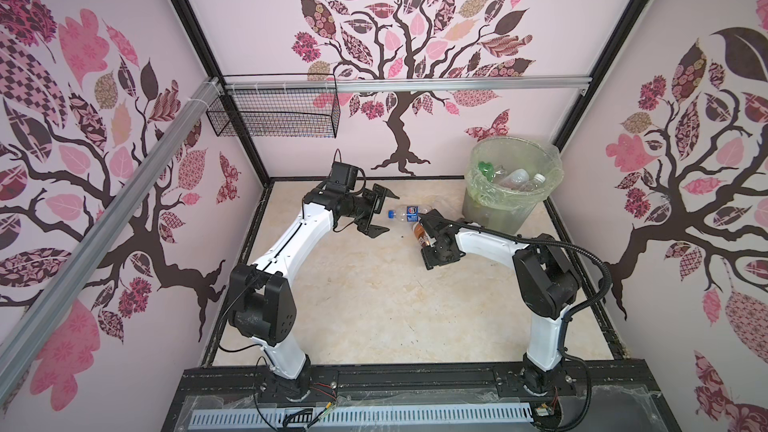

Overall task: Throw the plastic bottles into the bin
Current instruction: 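Lower left gripper onto the Nescafe bottle and close while right gripper withdraws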

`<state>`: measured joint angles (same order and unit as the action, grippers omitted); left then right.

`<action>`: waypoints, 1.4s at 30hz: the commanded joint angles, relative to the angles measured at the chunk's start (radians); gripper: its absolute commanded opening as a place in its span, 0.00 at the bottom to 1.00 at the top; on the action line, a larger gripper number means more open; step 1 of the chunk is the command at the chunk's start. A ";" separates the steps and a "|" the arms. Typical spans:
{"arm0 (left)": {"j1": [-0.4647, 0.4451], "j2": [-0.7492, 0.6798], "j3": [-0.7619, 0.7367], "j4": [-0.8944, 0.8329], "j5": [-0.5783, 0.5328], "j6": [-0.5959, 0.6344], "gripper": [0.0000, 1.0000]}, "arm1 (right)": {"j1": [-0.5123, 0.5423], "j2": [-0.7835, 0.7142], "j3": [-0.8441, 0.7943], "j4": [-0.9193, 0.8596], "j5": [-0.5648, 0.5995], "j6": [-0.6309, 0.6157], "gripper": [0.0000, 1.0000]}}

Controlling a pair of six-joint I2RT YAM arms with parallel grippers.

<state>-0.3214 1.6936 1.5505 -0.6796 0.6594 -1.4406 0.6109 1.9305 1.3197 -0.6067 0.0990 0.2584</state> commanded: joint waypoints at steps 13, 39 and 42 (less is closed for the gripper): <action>0.073 -0.172 -0.180 -0.030 -0.056 0.061 0.98 | 0.164 -0.046 0.044 -0.034 -0.018 0.048 0.57; -0.245 0.286 0.080 -0.074 -0.367 0.454 0.93 | -0.148 -0.683 -0.181 -0.195 0.009 0.141 0.99; -0.285 0.382 0.194 -0.147 -0.439 0.545 0.92 | -0.233 -0.730 -0.206 -0.208 -0.061 0.138 0.99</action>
<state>-0.5846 2.0216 1.6444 -0.7822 0.3035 -1.0088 0.4316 1.2606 1.1164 -0.7864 0.0986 0.3706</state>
